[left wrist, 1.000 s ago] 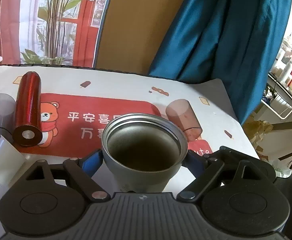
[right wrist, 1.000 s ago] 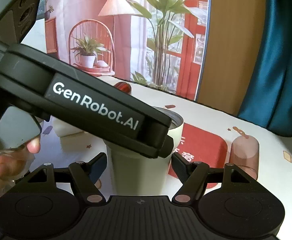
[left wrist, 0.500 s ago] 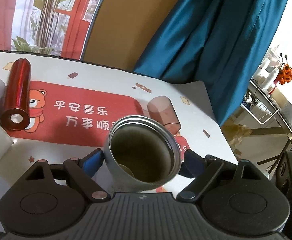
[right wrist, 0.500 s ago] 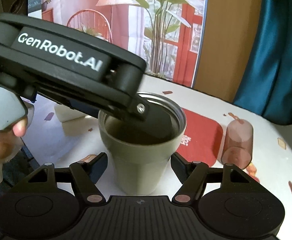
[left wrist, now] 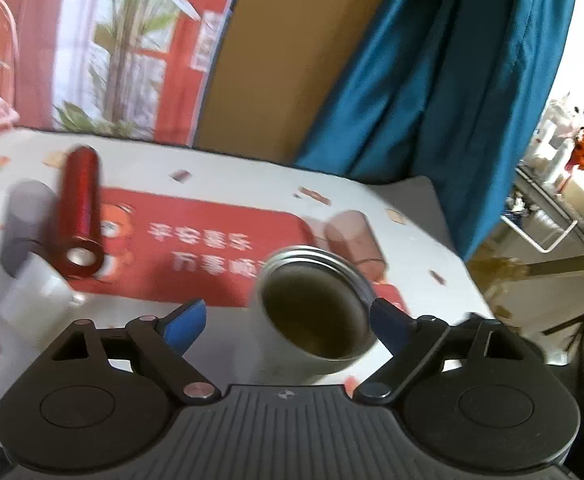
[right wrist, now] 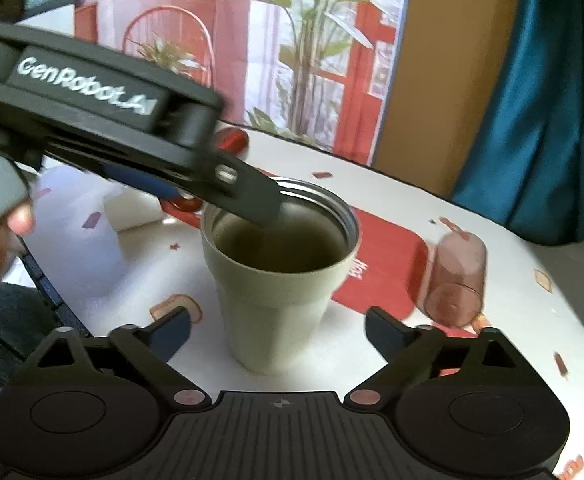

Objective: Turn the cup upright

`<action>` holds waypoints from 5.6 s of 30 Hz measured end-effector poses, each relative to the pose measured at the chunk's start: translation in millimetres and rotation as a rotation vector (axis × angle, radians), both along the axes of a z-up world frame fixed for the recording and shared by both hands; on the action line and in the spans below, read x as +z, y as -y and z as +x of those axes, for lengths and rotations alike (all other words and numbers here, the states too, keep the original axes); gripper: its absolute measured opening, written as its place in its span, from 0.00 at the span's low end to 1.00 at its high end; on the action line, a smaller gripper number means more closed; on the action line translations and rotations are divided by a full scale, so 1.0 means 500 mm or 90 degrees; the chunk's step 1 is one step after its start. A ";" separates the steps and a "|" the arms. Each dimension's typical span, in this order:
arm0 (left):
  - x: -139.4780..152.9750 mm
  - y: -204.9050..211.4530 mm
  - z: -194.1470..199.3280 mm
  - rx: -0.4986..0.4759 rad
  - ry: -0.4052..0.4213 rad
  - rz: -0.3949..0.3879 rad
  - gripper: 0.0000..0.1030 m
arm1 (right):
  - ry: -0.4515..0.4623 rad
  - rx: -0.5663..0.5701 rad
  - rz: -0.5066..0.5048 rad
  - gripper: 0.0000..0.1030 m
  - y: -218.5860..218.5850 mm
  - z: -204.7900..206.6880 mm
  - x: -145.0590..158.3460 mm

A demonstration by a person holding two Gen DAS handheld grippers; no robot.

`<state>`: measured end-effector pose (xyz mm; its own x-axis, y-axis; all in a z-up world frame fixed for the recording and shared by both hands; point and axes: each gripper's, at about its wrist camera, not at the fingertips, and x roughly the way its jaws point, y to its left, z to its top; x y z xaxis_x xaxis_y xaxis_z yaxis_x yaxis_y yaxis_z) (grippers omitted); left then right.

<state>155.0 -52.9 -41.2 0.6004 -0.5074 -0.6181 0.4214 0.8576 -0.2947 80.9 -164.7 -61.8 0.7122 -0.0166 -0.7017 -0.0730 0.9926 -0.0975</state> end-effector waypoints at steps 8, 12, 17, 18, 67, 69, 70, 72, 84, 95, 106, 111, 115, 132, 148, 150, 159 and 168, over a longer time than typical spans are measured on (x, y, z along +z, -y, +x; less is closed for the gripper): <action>0.049 -0.070 -0.051 0.050 0.053 0.077 0.98 | -0.019 -0.076 0.035 1.00 0.018 -0.032 0.057; 0.072 -0.117 -0.082 0.083 0.070 0.106 1.00 | -0.017 -0.103 0.054 1.00 0.017 -0.053 0.088; 0.102 -0.176 -0.128 0.126 0.086 0.133 1.00 | -0.002 -0.120 0.071 1.00 -0.001 -0.092 0.125; 0.108 -0.182 -0.136 0.133 0.089 0.137 1.00 | 0.001 -0.122 0.073 1.00 -0.006 -0.099 0.131; 0.110 -0.220 -0.321 0.238 0.118 0.151 1.00 | 0.073 -0.166 0.048 1.00 -0.059 -0.221 0.157; 0.111 -0.221 -0.319 0.237 0.116 0.152 1.00 | 0.071 -0.167 0.050 1.00 -0.058 -0.220 0.157; 0.111 -0.220 -0.319 0.237 0.115 0.152 1.00 | 0.070 -0.167 0.050 1.00 -0.058 -0.219 0.157; 0.110 -0.220 -0.319 0.237 0.114 0.152 1.00 | 0.070 -0.167 0.050 1.00 -0.059 -0.220 0.156; 0.109 -0.222 -0.318 0.237 0.109 0.152 1.00 | 0.067 -0.167 0.051 1.00 -0.059 -0.220 0.153; 0.106 -0.223 -0.316 0.238 0.104 0.155 1.00 | 0.065 -0.168 0.060 1.00 -0.059 -0.221 0.150; 0.105 -0.219 -0.318 0.236 0.107 0.157 1.00 | 0.068 -0.170 0.061 1.00 -0.060 -0.224 0.150; 0.105 -0.218 -0.317 0.236 0.106 0.157 1.00 | 0.069 -0.171 0.061 1.00 -0.058 -0.224 0.150; 0.105 -0.218 -0.318 0.235 0.105 0.157 1.00 | 0.070 -0.170 0.061 1.00 -0.057 -0.225 0.150; 0.110 -0.219 -0.320 0.247 0.120 0.149 1.00 | 0.099 -0.176 0.046 1.00 -0.057 -0.233 0.167; 0.104 -0.214 -0.266 0.249 0.109 0.154 1.00 | 0.102 -0.132 0.037 1.00 -0.033 -0.175 0.161; 0.095 -0.210 -0.247 0.247 0.099 0.161 1.00 | 0.107 -0.106 0.019 1.00 -0.034 -0.150 0.145; 0.063 -0.198 -0.187 0.250 0.076 0.164 1.00 | 0.060 -0.067 0.008 0.99 -0.023 -0.011 0.036; 0.043 -0.198 -0.171 0.251 0.051 0.179 1.00 | 0.039 -0.083 0.024 0.99 -0.022 -0.005 0.016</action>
<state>69.8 45.9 -19.7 0.7645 -0.0513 -0.6426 0.0598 0.9982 -0.0085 78.5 -153.6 -53.6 0.7467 -0.0866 -0.6595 0.0622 0.9962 -0.0604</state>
